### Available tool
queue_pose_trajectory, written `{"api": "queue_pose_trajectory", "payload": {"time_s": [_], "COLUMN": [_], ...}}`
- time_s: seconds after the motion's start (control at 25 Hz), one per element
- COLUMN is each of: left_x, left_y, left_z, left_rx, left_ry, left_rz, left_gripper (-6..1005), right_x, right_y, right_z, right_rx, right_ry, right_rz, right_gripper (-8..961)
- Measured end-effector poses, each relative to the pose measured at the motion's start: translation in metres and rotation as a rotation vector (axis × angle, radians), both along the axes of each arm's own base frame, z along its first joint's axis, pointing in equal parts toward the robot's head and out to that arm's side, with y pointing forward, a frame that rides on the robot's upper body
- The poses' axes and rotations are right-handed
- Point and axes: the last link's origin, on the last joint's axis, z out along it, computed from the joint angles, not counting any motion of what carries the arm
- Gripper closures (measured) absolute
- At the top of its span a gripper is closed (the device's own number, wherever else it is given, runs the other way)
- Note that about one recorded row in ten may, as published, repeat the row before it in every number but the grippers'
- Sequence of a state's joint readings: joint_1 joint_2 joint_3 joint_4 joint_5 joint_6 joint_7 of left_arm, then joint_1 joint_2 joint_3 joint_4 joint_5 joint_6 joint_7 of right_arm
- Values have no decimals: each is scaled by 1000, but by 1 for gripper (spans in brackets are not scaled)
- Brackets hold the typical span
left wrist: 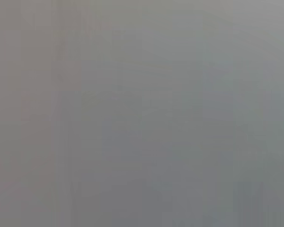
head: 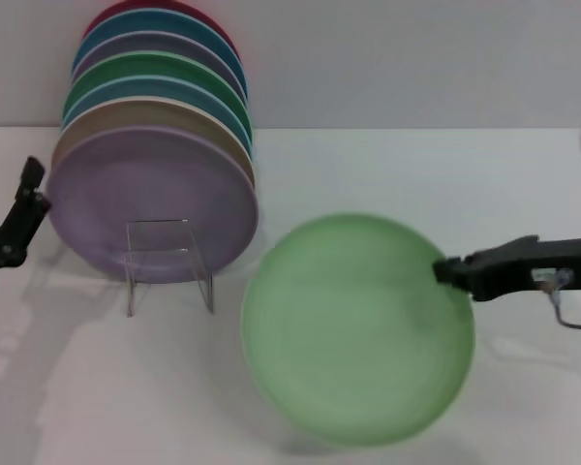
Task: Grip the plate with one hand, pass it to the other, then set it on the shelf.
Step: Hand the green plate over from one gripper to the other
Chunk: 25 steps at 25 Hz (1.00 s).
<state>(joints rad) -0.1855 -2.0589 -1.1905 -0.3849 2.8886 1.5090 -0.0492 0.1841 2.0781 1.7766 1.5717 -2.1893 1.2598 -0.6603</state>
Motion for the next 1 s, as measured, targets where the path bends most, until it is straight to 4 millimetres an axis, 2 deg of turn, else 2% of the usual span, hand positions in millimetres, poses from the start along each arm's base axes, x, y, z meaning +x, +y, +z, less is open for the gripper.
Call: {"api": "queue_pose_trajectory", "payload": {"time_s": [0.12, 0.16, 0.2, 0.24, 0.28, 0.36, 0.4, 0.48, 0.52, 0.56, 0.6, 0.64, 0.68, 0.88, 0.92, 0.96, 1.0], "left_x": [9, 16, 21, 36, 42, 73, 73, 107, 107, 133, 133, 145, 165, 202, 202, 208, 222], "left_y": [6, 11, 14, 21, 25, 36, 36, 42, 42, 42, 42, 41, 40, 37, 37, 36, 35], "left_z": [-3, -2, -3, -1, 0, 9, 9, 23, 23, 31, 31, 33, 33, 20, 20, 16, 3], "left_rx": [-37, -68, -94, -142, -167, -283, -283, -391, -391, -458, -458, -487, -528, -595, -595, -607, -632], "left_ry": [0, 6, 14, 29, 39, 75, 75, 97, 97, 114, 114, 125, 151, 260, 260, 288, 378], "left_rz": [-12, -9, -6, -1, 12, 46, 46, 50, 50, 38, 38, 34, 26, 54, 54, 69, 105], "left_gripper": [201, 202, 202, 202, 202, 202, 202, 202, 202, 202, 202, 202, 202, 216, 219, 222, 225], "right_x": [7, 7, 18, 18, 24, 47, 53, 59, 70, 70, 75, 78, 81, 86, 85, 85, 84], "right_y": [-16, -16, -23, -23, -26, -32, -34, -36, -38, -38, -38, -38, -37, -32, -29, -29, -26], "right_z": [16, 16, 25, 25, 29, 37, 37, 36, 36, 36, 36, 36, 36, 38, 38, 38, 39], "right_rx": [122, 122, 182, 182, 211, 275, 287, 299, 323, 323, 335, 349, 359, 389, 396, 396, 401], "right_ry": [131, 131, 181, 181, 204, 224, 224, 219, 205, 205, 197, 195, 197, 186, 174, 174, 168], "right_rz": [118, 118, 141, 141, 145, 149, 156, 164, 175, 175, 181, 187, 189, 213, 228, 228, 240], "right_gripper": [940, 940, 940, 940, 939, 939, 939, 939, 939, 939, 939, 939, 939, 940, 940, 940, 940]}}
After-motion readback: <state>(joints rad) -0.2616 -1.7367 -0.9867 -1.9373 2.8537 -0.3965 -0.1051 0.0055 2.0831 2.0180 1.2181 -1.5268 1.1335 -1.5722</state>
